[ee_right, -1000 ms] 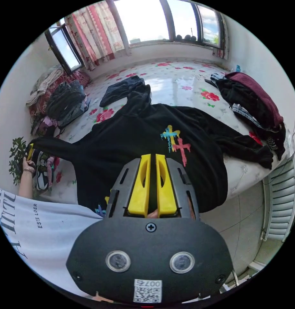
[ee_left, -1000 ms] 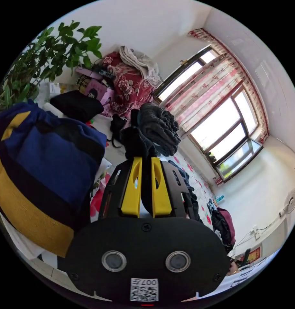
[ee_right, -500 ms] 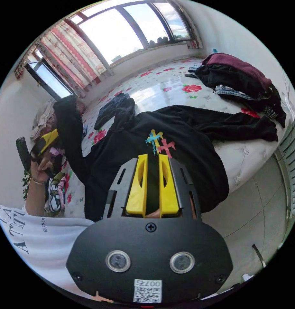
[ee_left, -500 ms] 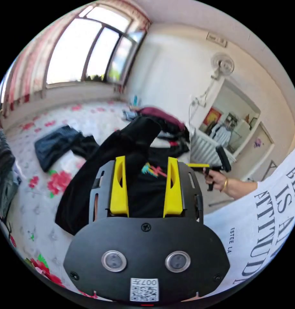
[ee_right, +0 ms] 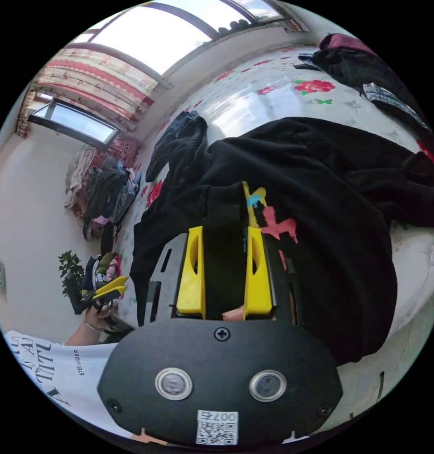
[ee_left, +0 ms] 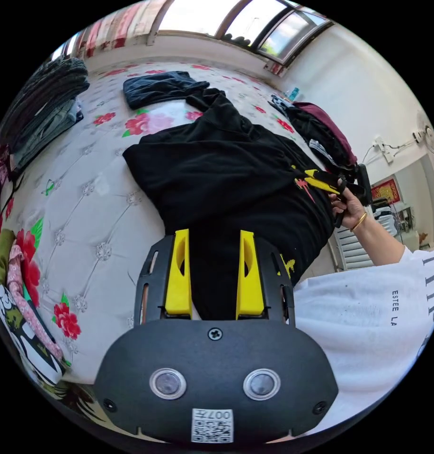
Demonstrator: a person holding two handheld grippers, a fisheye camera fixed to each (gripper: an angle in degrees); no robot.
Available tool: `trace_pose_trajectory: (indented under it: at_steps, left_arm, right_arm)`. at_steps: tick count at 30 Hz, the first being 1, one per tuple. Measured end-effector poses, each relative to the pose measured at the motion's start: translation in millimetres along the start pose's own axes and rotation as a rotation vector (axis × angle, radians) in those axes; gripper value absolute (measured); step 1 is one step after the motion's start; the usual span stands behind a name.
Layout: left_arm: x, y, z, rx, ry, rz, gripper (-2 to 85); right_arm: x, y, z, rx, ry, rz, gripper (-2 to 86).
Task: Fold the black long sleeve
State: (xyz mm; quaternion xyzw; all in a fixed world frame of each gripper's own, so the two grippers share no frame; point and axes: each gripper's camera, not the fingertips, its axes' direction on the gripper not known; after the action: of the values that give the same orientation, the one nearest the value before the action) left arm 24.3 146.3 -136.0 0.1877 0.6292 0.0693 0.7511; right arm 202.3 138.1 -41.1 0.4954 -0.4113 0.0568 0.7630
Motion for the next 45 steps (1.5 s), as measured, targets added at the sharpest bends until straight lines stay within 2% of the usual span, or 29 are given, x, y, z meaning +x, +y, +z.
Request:
trace_pose_trajectory:
  at_steps: [4,7,9,12,14,17,19,22,26,30,32,35,38,40,41,43,45]
  left_arm:
    - [2,-4,14,0.010,-0.025,-0.064,13.8]
    - [5,-8,25,0.014,-0.023,-0.095,13.7]
    - [7,-10,33,0.015,-0.021,-0.103,13.6]
    - [7,-14,53,-0.018,-0.026,-0.109,13.6]
    - [5,-18,67,-0.059,-0.044,-0.121,13.5]
    - [2,-23,71,-0.059,-0.058,-0.142,13.4]
    - [-1,-24,71,-0.064,-0.075,-0.156,13.3]
    - [-7,-24,73,-0.083,-0.108,-0.188,13.1]
    - [-16,-19,70,-0.082,-0.108,-0.281,12.9]
    - [-16,-15,66,-0.075,-0.114,-0.322,13.0]
    - [-14,-13,63,-0.072,-0.121,-0.330,12.8]
    - [-13,-11,56,-0.048,-0.127,-0.338,12.4]
    - [-16,-8,47,-0.001,-0.106,-0.352,12.3]
    - [-19,-8,40,0.025,-0.095,-0.353,12.2]
    - [-21,-9,35,0.044,-0.091,-0.345,12.2]
    - [-25,-12,26,0.074,-0.080,-0.327,12.2]
    - [-31,-15,17,0.105,-0.070,-0.308,12.2]
  right_arm:
    - [4,-32,17,-0.101,-0.058,-0.052,5.8]
    - [13,-35,-33,0.065,-0.058,-0.101,5.1]
    - [29,-33,-52,0.109,-0.020,-0.072,5.3]
    - [72,-33,-57,0.057,-0.007,0.031,6.4]
    - [98,-29,-80,0.123,-0.003,0.085,7.3]
    - [154,-13,-148,0.380,0.055,0.247,8.4]
    - [212,4,-200,0.550,0.125,0.444,9.3]
    - [274,14,-241,0.655,0.199,0.627,10.5]
    - [324,4,-256,0.670,0.212,0.725,11.6]
    - [353,-3,-249,0.641,0.321,0.842,7.5]
    - [360,-10,-250,0.624,0.245,0.809,4.7]
    - [334,-26,-266,0.756,0.109,0.622,1.9]
    - [251,-61,-275,0.752,0.048,0.238,1.0]
    - [154,-73,-264,0.704,-0.011,-0.114,0.8]
    - [128,-72,-258,0.688,-0.031,-0.201,0.7]
    - [27,-53,-225,0.612,-0.106,-0.503,0.8]
    - [-38,-29,-184,0.527,-0.164,-0.680,1.0]
